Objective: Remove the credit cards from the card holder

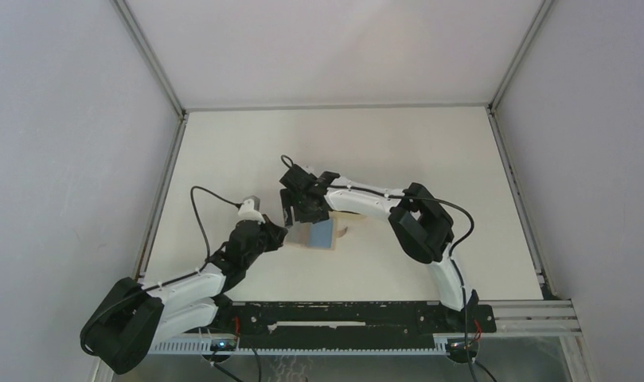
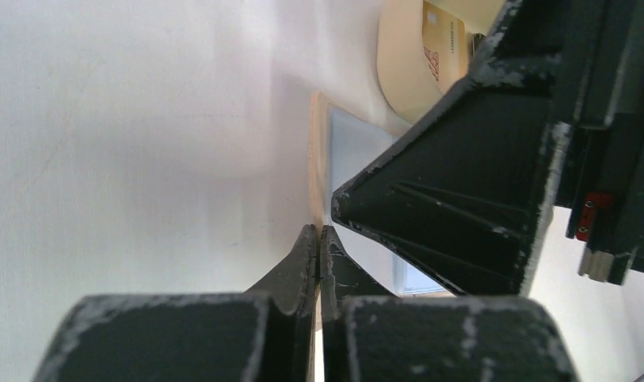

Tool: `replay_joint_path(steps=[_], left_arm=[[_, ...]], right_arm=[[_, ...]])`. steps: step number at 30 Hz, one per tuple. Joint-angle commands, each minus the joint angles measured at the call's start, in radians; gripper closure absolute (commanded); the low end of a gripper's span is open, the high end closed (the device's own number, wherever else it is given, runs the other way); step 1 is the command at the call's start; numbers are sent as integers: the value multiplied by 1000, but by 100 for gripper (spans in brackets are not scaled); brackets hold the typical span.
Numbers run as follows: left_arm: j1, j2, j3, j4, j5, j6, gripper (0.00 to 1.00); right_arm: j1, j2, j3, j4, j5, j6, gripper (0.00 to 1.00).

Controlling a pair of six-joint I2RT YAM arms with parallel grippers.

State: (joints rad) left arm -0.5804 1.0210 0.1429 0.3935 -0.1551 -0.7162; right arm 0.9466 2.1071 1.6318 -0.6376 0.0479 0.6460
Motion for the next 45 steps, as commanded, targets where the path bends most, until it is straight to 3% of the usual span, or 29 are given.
replay_joint_path(steps=[1,13,27,35,39,45], left_arm=[[-3,5,-4,30,-8,-9,100],[-4,1,-23,35,-28,-12,100],[-4,5,-40,49,-41,-18,100],[-4,18,-43,62,-37,-23,100],[-4,22,-45,66,-39,-23,100],[-4,35,-48,77,-35,-27,100]], right_arm=[[3,41,78,-44,34,22,16],[33,89,143,-141,115,-21,18],[38,-38,-69,-167,193,-68,18],[38,-103,-90,-193,225,-102,12],[37,-148,-105,-234,292,-113,6],[22,-220,-136,-294,392,-108,6]])
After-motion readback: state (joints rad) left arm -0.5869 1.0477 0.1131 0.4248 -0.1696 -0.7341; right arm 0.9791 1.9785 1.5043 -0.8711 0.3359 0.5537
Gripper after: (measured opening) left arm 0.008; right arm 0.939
